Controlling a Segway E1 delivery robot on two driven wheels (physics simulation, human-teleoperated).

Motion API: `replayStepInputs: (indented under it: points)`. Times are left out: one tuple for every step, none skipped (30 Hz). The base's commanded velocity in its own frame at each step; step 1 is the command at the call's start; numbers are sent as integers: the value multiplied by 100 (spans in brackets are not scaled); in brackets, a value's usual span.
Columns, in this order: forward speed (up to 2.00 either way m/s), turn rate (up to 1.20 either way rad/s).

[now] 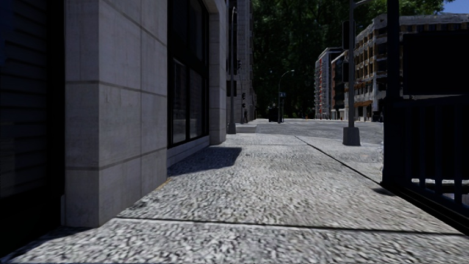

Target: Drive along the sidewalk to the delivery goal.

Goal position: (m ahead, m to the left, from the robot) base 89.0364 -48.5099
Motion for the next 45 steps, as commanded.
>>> replayStepInputs:
  points:
    - [200,-30]
    - [200,-30]
    - [200,-30]
    - [200,-30]
    - [200,-30]
    - [200,-30]
    - [200,-30]
    - [200,-30]
    - [200,-30]
    - [200,-30]
    - [200,-30]
    - [200,-30]
    - [200,-30]
    - [200,-30]
    - [200,-30]
    - [200,-31]
    - [200,-31]
    - [200,-34]
    - [200,-41]
    - [200,-41]
    - [200,-43]
    - [200,-43]
    - [200,-43]
    - [200,-44]
    - [200,-45]
    - [200,-49]
    - [200,-52]
    - [200,-54]
    - [200,-54]
    - [200,-55]
    - [200,-55]
    - [200,-55]
    - [200,-55]
    - [200,-55]
    - [200,-55]
    - [200,-55]
    - [200,-55]
    - [200,-55]
    - [200,-55]
    - [200,-55]
    - [200,-55]
    - [200,-55]
    - [200,-55]
    - [200,-55]
    - [200,-55]
